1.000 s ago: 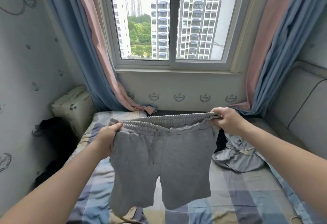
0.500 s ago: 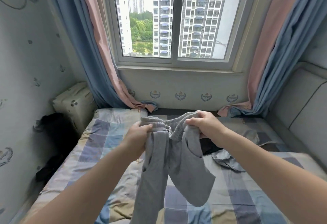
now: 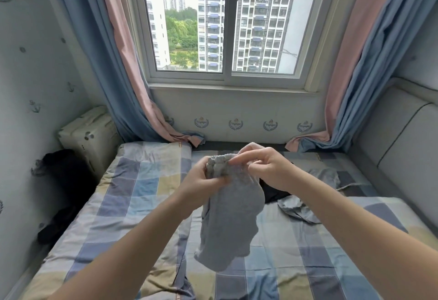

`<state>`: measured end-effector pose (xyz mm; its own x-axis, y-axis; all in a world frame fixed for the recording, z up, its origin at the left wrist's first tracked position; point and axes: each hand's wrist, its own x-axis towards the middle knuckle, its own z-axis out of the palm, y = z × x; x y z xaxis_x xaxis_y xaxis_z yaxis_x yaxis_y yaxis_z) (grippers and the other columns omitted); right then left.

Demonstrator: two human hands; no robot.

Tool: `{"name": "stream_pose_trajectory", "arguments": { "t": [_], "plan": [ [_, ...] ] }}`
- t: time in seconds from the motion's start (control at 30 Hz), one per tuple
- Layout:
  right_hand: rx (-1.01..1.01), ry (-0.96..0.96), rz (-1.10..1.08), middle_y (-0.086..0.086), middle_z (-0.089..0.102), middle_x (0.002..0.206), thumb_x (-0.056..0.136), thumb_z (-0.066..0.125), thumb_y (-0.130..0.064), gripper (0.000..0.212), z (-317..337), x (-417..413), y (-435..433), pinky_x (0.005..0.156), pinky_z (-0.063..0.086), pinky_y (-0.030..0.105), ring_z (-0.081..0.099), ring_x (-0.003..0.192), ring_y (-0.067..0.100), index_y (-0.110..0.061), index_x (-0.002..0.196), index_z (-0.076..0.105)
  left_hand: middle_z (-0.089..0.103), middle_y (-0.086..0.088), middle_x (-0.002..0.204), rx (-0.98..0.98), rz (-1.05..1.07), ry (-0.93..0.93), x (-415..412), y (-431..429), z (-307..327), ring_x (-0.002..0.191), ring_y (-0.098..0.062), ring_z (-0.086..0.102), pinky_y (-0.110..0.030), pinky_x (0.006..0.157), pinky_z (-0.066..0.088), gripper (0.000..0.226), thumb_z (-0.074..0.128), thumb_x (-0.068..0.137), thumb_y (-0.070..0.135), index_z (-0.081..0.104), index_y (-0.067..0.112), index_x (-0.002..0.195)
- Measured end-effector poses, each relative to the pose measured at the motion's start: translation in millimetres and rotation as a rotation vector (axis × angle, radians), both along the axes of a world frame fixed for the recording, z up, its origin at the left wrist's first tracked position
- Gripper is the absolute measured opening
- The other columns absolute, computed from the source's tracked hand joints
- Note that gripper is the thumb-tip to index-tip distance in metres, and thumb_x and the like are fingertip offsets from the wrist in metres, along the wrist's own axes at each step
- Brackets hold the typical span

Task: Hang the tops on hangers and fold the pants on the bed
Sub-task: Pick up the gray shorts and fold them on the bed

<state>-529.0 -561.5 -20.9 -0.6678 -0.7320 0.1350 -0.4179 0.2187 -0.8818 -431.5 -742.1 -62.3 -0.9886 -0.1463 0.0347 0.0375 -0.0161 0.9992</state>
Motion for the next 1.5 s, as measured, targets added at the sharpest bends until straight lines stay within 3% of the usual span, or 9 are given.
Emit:
{"name": "stream_pose_trajectory", "arguments": {
  "t": [0.1,0.27,0.47,0.73,0.93,1.1,1.27,1.4,1.5],
  "plan": [
    [-0.133,-0.057,-0.296,-0.013,0.059,0.131,0.079,0.068,-0.043,0.038,-34.9,-12.8,23.9,0.106,0.045,0.036,0.054,0.126,0.012,-0.048,0.117,0.065,0.070,-0.012,0.098,0.064,0.017,-0.042,-1.3,-8.7,-13.2,0.093,-0.026,0.065,-0.038,0.080,0.053,0.044,0.066,0.067,0.006,0.066,0.009,0.111],
    [-0.127,-0.882,-0.227,-0.001,0.043,0.156,0.054,0.069,-0.086,0.120,-132.6,5.5,56.7,0.120,0.005,0.056,0.028,0.149,0.022,-0.034,0.154,0.030,0.069,-0.009,0.094,0.244,-0.142,-0.072,4.1,-19.3,-35.0,0.086,-0.024,0.068,-0.034,0.074,0.058,0.034,0.063,0.070,0.000,0.074,0.017,0.097],
    [-0.151,-1.134,0.041,0.018,0.052,0.146,0.066,0.082,-0.062,0.098,-176.2,36.3,53.2,0.109,0.036,0.054,0.050,0.131,0.036,-0.013,0.145,0.051,0.069,-0.009,0.092,0.232,-0.170,-0.181,6.7,-20.4,-68.6,0.084,-0.023,0.069,-0.033,0.072,0.058,0.034,0.060,0.070,-0.001,0.074,0.018,0.095],
    [-0.066,-0.839,-0.415,0.010,0.076,0.103,0.073,0.080,-0.005,0.038,-201.4,11.1,62.9,0.074,0.057,0.031,0.070,0.098,0.030,-0.010,0.110,0.073,0.070,0.016,0.074,-0.184,-0.044,-0.374,-10.8,-7.8,-127.1,0.073,-0.002,0.063,-0.015,0.062,0.049,0.035,0.065,0.079,-0.009,0.067,0.022,0.095],
    [0.004,-0.552,-0.519,-0.010,0.076,0.079,0.073,0.083,0.006,0.034,-188.8,-21.6,66.8,0.062,0.054,0.016,0.069,0.071,0.000,-0.020,0.092,0.072,0.063,-0.004,0.082,-0.332,0.080,-0.351,-47.8,13.7,-146.8,0.076,-0.018,0.054,-0.032,0.067,0.041,0.026,0.062,0.086,-0.004,0.059,0.022,0.085],
    [0.137,-0.472,-0.548,0.021,0.069,0.114,0.079,0.076,0.009,0.043,-189.1,-38.0,85.3,0.094,0.055,0.041,0.063,0.097,0.023,0.003,0.119,0.063,0.066,0.003,0.080,-0.391,0.103,-0.299,-53.1,31.3,-158.9,0.075,-0.015,0.059,-0.032,0.065,0.046,0.023,0.064,0.082,0.007,0.059,0.030,0.084],
    [0.249,-0.394,-0.573,0.007,0.069,0.102,0.074,0.083,0.001,0.041,-245.4,-12.0,115.8,0.081,0.057,0.036,0.064,0.094,0.024,-0.011,0.106,0.061,0.071,-0.001,0.089,-0.429,0.058,-0.391,-33.6,58.2,-215.8,0.088,-0.024,0.066,-0.037,0.082,0.052,0.026,0.071,0.084,-0.001,0.065,0.021,0.097],
    [0.545,-0.306,-0.571,0.007,0.067,0.104,0.081,0.073,-0.014,0.026,-336.2,36.7,145.2,0.089,0.049,0.050,0.060,0.102,0.034,-0.018,0.101,0.059,0.062,0.012,0.076,-0.484,0.064,-0.538,9.5,91.1,-291.0,0.075,-0.009,0.055,-0.010,0.064,0.039,0.034,0.067,0.081,-0.006,0.065,0.025,0.095],
    [0.671,-0.280,-0.524,0.005,0.060,0.107,0.081,0.066,-0.005,0.029,-408.6,83.9,167.1,0.091,0.044,0.049,0.053,0.107,0.033,-0.022,0.102,0.055,0.069,0.001,0.086,-0.491,0.042,-0.719,53.9,120.4,-359.2,0.083,-0.023,0.060,-0.020,0.063,0.044,0.032,0.062,0.083,-0.004,0.065,0.022,0.101]
  ]
}}
